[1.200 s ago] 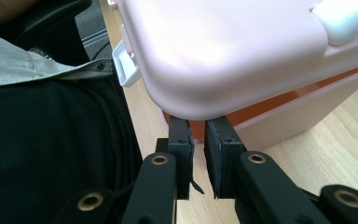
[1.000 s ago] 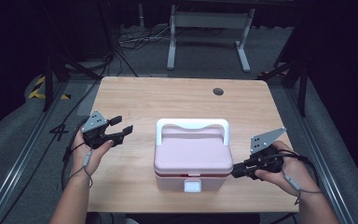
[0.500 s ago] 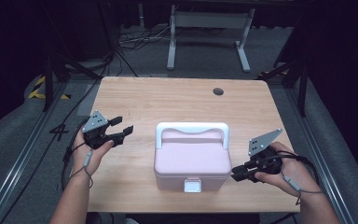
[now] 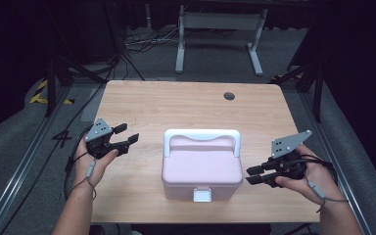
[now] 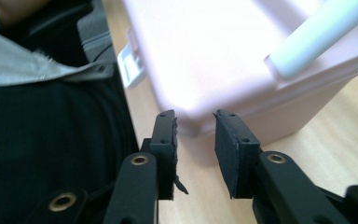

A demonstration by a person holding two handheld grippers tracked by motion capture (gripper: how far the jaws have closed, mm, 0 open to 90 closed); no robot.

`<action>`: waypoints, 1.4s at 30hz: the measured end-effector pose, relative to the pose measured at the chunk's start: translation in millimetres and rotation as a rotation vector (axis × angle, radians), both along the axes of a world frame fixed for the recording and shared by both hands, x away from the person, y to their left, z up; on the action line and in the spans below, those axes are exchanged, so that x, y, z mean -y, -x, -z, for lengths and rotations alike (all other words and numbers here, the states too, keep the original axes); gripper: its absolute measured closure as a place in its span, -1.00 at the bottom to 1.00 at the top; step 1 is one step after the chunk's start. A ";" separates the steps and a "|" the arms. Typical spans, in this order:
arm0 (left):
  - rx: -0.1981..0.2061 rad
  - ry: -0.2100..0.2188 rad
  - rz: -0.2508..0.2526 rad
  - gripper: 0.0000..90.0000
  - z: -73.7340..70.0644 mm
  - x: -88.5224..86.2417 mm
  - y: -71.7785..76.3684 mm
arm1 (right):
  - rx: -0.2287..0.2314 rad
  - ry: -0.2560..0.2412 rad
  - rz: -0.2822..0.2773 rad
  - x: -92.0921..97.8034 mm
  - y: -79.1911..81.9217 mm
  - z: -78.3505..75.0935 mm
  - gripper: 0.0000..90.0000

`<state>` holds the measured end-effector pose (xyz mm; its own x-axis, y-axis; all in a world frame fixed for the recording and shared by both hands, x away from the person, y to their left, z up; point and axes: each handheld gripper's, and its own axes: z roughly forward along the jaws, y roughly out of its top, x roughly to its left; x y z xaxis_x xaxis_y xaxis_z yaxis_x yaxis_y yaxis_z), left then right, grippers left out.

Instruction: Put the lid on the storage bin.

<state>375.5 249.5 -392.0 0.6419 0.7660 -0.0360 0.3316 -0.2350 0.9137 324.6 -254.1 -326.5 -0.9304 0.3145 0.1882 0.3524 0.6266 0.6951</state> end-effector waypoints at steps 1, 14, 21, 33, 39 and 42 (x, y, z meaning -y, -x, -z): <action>0.000 -0.001 -0.002 -0.12 -0.3 -0.7 1.6 | 0.010 -0.015 0.005 0.8 -1.2 -1.7 0.51; -0.011 -0.014 -0.045 -0.12 3.1 -12.8 20.1 | 0.098 -0.134 0.225 10.9 -29.8 -9.2 0.29; -0.020 -0.022 -0.064 -0.13 6.8 -17.7 25.0 | 0.148 -0.163 0.330 23.3 -48.5 -3.5 0.25; -0.030 -0.027 -0.069 -0.14 10.2 -19.5 22.0 | 0.176 -0.152 0.439 46.7 -71.9 18.9 0.19; -0.034 -0.036 -0.073 -0.14 13.1 -19.9 18.2 | 0.160 -0.137 0.475 55.3 -79.9 32.6 0.19; -0.036 -0.037 -0.077 -0.14 14.4 -20.3 16.5 | 0.157 -0.134 0.478 57.6 -82.4 37.9 0.19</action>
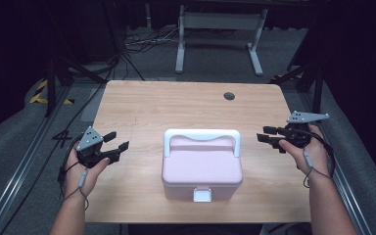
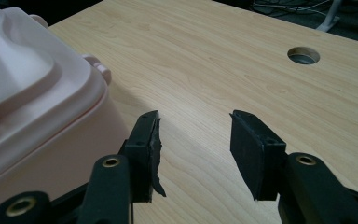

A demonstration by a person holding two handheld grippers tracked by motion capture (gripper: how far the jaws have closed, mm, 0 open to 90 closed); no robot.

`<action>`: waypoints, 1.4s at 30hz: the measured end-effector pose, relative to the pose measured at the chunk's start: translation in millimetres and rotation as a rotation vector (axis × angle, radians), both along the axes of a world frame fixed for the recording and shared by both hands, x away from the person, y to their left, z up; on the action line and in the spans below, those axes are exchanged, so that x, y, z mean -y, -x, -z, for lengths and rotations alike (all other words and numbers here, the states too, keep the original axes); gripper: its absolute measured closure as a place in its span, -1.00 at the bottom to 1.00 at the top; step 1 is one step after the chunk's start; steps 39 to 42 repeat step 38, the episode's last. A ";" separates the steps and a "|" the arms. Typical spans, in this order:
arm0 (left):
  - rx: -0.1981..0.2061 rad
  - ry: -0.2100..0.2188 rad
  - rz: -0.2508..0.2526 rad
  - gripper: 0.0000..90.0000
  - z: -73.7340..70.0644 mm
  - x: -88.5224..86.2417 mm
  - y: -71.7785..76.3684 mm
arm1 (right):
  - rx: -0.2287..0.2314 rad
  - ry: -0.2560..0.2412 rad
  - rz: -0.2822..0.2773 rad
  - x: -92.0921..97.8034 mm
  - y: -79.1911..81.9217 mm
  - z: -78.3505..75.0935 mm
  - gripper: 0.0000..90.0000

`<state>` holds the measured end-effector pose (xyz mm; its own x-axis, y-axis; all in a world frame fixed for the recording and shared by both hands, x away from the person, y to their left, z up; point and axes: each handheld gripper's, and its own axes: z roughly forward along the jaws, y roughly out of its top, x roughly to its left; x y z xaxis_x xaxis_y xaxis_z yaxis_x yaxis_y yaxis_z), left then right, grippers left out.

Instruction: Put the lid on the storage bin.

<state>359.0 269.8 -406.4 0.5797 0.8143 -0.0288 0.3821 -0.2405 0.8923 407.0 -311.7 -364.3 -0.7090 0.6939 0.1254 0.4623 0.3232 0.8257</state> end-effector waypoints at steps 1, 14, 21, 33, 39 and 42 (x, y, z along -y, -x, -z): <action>-0.002 -0.002 -0.002 -0.14 0.5 -0.2 -0.6 | -0.001 -0.001 0.001 0.7 -0.8 1.7 0.19; -0.021 -0.034 -0.010 -0.15 9.6 1.7 -9.5 | -0.035 0.017 0.039 9.3 -16.1 40.2 0.15; -0.042 -0.044 -0.013 -0.14 18.1 2.2 -14.5 | -0.075 0.020 0.069 12.1 -23.3 62.5 0.07; -0.079 -0.051 -0.024 -0.15 24.5 2.2 -17.6 | -0.101 0.055 0.143 19.1 -32.8 91.6 0.01; -0.067 -0.070 -0.004 -0.09 27.3 4.2 -18.9 | -0.096 0.043 0.160 19.5 -35.7 94.9 -0.04; -0.067 -0.070 -0.004 -0.09 27.3 4.2 -18.9 | -0.096 0.043 0.160 19.5 -35.7 94.9 -0.04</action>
